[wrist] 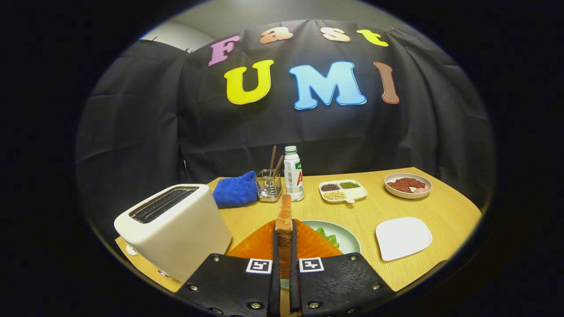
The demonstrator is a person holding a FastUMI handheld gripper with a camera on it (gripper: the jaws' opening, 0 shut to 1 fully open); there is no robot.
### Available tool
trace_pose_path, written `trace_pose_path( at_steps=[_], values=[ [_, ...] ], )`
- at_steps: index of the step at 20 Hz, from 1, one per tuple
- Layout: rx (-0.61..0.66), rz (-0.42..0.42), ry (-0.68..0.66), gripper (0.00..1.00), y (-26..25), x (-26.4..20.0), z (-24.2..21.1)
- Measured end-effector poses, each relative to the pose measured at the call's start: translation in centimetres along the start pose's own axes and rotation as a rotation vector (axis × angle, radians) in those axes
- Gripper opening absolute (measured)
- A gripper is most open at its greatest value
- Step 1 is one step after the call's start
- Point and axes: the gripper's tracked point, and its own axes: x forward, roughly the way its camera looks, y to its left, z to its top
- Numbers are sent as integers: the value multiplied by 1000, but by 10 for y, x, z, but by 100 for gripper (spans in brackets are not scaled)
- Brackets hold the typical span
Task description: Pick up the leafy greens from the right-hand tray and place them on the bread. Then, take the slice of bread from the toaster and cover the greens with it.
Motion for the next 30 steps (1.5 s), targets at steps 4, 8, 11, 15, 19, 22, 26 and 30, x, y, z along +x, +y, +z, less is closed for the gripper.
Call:
trace_pose_path(
  at_steps=[4, 8, 11, 15, 19, 22, 26, 30],
  values=[
    [-5, 14, 3, 8, 7, 2, 0],
    [12, 29, 3, 8, 11, 7, 0],
    [36, 42, 30, 8, 10, 16, -10],
    [108, 96, 47, 8, 8, 23, -15],
    [86, 71, 79, 8, -5, 30, -28],
    [14, 49, 68, 8, -15, 32, -27],
    [-37, 18, 65, 16, -29, 37, -35],
    [-65, -31, 80, 19, -49, 42, -44]
  ],
)
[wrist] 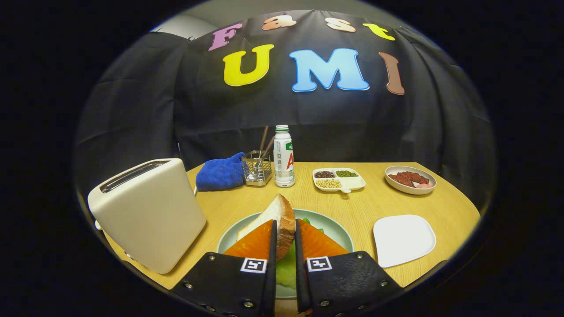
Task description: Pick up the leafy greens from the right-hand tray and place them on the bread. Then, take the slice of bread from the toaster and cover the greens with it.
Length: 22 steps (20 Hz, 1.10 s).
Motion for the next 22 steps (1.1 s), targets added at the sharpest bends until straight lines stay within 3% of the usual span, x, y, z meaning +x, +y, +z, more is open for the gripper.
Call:
trace_pose_path(
  at_steps=[1, 10, 12, 17, 22],
  values=[
    [-3, -5, 3, 27, -2, 0, 0],
    [7, -17, 20, 36, -20, 5, -11],
    [-12, -58, 17, 41, -33, 5, -11],
    [34, -29, -63, 42, -43, -8, 11],
    [35, -84, -184, 41, -93, -34, 48]
  ],
)
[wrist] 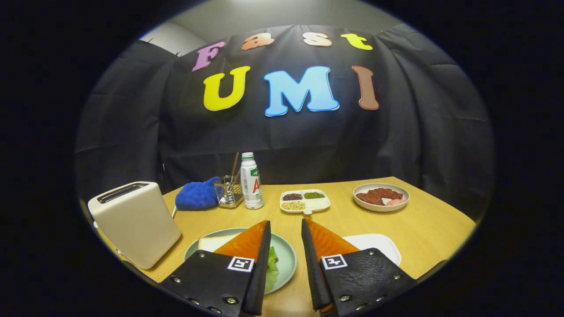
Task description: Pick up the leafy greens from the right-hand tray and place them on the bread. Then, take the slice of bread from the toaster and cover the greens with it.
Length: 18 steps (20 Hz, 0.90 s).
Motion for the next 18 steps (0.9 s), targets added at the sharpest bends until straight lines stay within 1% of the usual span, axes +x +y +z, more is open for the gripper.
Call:
trace_pose_path(
  at_steps=[2, 5, 9, 11, 13, 14, 18],
  values=[
    [-13, -24, -28, 41, -22, -4, 11],
    [-41, -39, -48, 41, -52, -10, 19],
    [-25, -37, -18, 41, -98, -18, 15],
    [-30, -59, -5, 41, -133, -19, 14],
    [-82, -114, -30, 41, -173, -21, 17],
    [-108, -127, -52, 41, -188, -22, 21],
    [-128, -128, -104, 41, -222, -29, 24]
  ],
)
